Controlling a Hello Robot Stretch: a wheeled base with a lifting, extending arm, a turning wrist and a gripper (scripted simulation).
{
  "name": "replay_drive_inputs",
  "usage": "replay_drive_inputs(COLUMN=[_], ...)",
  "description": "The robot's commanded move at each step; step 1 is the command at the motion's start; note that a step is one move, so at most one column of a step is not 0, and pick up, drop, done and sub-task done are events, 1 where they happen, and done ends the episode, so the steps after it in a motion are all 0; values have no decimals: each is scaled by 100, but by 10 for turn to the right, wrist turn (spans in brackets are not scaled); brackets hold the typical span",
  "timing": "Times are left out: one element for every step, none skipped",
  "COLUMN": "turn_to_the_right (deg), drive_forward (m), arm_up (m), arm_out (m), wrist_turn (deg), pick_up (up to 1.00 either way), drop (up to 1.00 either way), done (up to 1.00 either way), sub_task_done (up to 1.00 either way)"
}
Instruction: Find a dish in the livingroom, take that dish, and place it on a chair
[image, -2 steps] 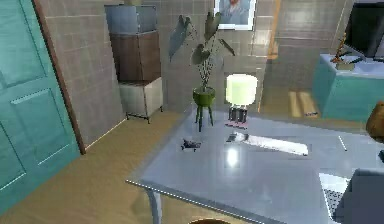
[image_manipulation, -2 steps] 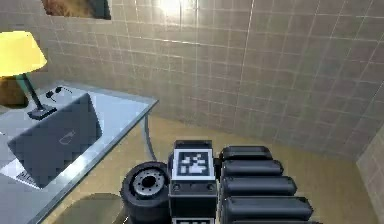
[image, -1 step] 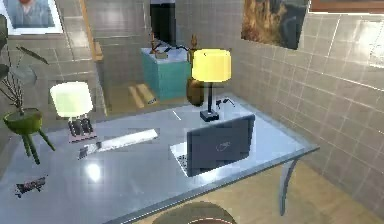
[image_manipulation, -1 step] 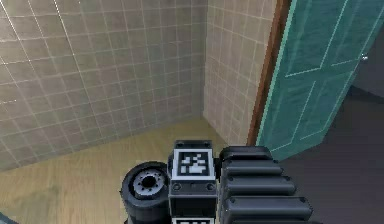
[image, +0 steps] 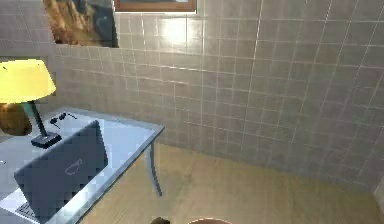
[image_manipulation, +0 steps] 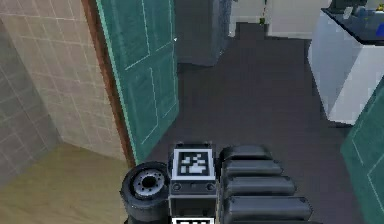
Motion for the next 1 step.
replay_drive_inputs(turn_to_the_right=[240], drive_forward=[0], arm_up=[0], arm_out=[0], wrist_turn=[0], pick_up=[0], drop=[0], done=[0], sub_task_done=[0])
